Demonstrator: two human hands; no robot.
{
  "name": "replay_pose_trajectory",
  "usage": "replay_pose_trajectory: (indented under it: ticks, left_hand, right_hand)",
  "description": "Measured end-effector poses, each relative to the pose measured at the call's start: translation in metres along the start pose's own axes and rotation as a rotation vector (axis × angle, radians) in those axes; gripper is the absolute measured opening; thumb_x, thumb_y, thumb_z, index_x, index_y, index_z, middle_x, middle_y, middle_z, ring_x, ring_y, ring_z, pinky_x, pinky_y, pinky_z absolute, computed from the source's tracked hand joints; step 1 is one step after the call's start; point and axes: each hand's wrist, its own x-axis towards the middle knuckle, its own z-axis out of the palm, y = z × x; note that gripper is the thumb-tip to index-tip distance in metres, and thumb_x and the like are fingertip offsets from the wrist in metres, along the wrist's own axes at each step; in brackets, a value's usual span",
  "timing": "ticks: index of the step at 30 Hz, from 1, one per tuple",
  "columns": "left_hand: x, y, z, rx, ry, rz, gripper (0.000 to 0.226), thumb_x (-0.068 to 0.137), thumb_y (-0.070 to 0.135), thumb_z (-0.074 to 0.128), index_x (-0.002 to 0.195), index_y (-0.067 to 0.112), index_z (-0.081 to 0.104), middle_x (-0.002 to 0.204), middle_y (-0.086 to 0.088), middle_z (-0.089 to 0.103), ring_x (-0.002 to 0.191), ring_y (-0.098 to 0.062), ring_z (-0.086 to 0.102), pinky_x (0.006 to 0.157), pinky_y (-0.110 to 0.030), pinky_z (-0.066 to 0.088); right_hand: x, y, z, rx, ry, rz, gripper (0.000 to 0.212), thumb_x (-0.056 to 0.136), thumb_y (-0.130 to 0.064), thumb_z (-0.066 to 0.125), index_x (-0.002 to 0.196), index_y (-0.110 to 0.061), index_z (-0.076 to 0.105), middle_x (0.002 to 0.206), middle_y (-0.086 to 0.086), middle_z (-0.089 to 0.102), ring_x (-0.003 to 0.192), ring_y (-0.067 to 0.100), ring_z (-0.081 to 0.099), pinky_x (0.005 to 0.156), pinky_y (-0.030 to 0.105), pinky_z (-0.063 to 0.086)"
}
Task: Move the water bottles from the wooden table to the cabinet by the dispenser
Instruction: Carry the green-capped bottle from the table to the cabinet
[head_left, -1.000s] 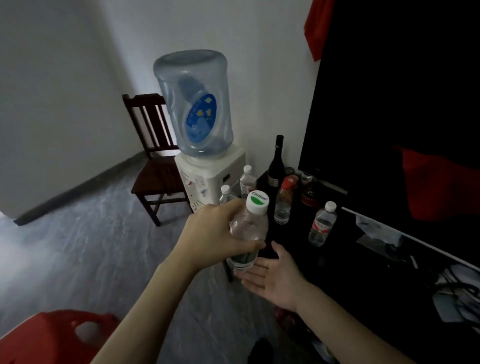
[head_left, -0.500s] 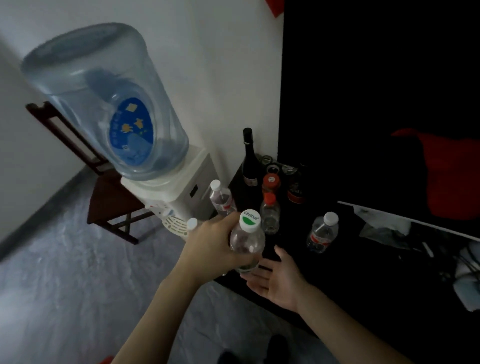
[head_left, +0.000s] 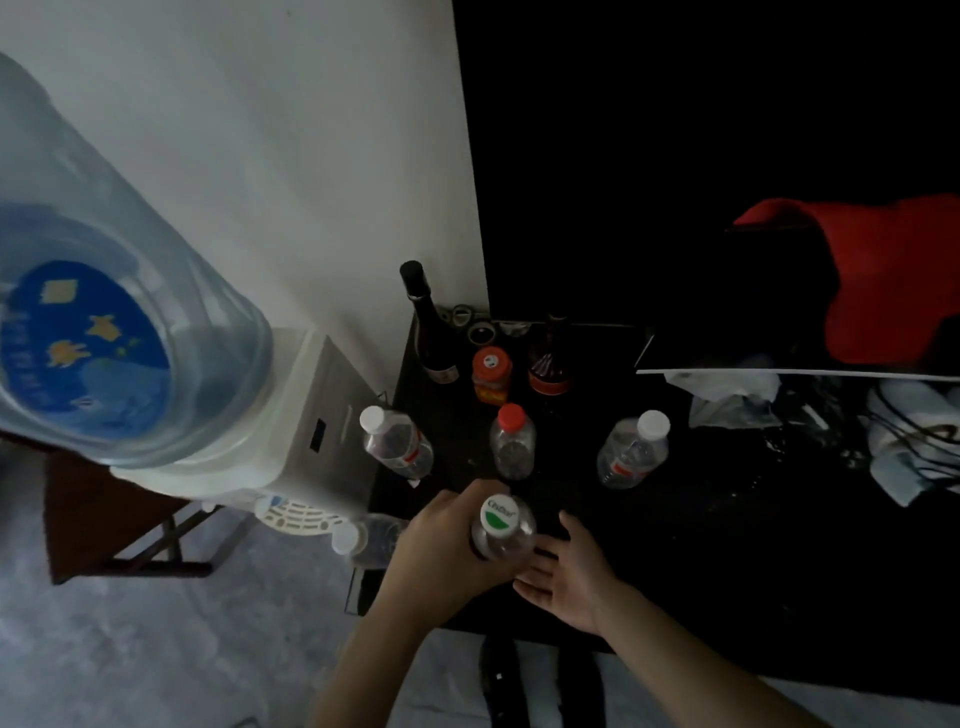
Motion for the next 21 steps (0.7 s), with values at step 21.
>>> replay_pose_trajectory:
  ticks: [21]
  left_hand:
    - [-0.011,-0.062,0.053,0.019,-0.198,0.058,0.059,0.082,0.053,0.071,0.135,0.038,0.050,0.121,0.019,0.062,0.114,-0.003,0.048,0.088,-0.029,0.050]
  right_hand:
    - [0.039,0.042,-0.003,-0.072,0.280,0.050,0.056,0.101,-0.052,0.039,0.092,-0.002,0.063,0.098,0.018,0.062,0.120,0.039,0.053,0.106,0.048,0.041]
